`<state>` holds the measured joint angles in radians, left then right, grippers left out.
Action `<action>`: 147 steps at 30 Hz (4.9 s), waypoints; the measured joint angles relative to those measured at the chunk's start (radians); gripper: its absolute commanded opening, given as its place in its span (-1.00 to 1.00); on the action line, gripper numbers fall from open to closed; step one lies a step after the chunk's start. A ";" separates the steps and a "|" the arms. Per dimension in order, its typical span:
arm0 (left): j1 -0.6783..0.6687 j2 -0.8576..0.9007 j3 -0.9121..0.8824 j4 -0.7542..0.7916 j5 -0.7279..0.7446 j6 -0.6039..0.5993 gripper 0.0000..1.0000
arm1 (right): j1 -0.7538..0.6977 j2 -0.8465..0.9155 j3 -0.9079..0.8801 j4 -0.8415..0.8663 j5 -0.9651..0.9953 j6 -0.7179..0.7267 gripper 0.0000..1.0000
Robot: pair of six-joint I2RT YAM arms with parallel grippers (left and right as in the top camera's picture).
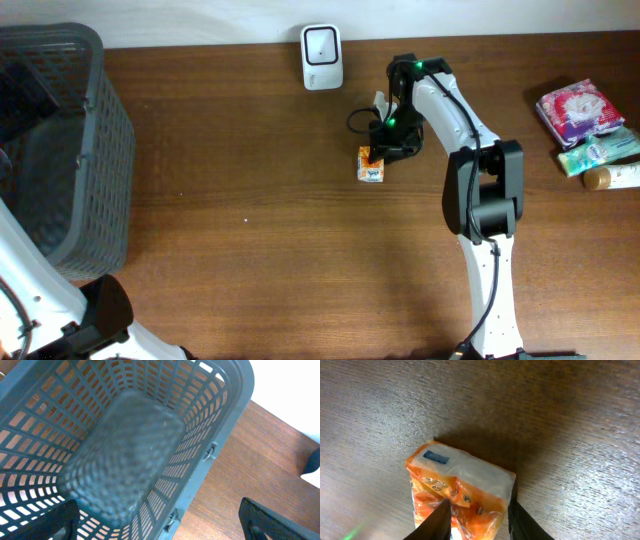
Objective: Scan the item barcode
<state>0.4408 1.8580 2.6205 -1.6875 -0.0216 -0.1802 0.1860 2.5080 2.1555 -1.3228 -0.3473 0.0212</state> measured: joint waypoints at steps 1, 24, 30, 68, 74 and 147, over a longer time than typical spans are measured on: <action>0.000 0.000 0.000 0.000 0.000 0.000 0.98 | 0.000 -0.003 -0.011 0.009 -0.010 0.000 -0.92; 0.000 0.000 0.000 0.000 0.000 0.000 0.98 | -0.059 -0.004 0.126 -0.117 -0.953 -0.523 -0.92; 0.000 0.000 0.000 0.000 0.000 0.000 0.99 | -0.058 -0.004 0.126 -0.117 -0.953 -0.523 -0.92; 0.000 0.000 0.000 0.000 0.000 0.000 0.99 | 0.233 0.057 0.188 1.070 0.737 -1.006 -0.92; 0.000 0.000 0.000 0.000 0.000 0.000 0.98 | 0.243 0.057 0.188 1.071 0.750 -1.075 -0.92; 0.000 0.000 0.000 0.000 0.000 0.000 0.99 | -0.354 -1.527 -0.605 -0.370 0.082 -0.089 0.97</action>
<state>0.4408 1.8580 2.6205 -1.6875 -0.0219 -0.1802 -0.1680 0.9806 1.5505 -1.6924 -0.2649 -0.0673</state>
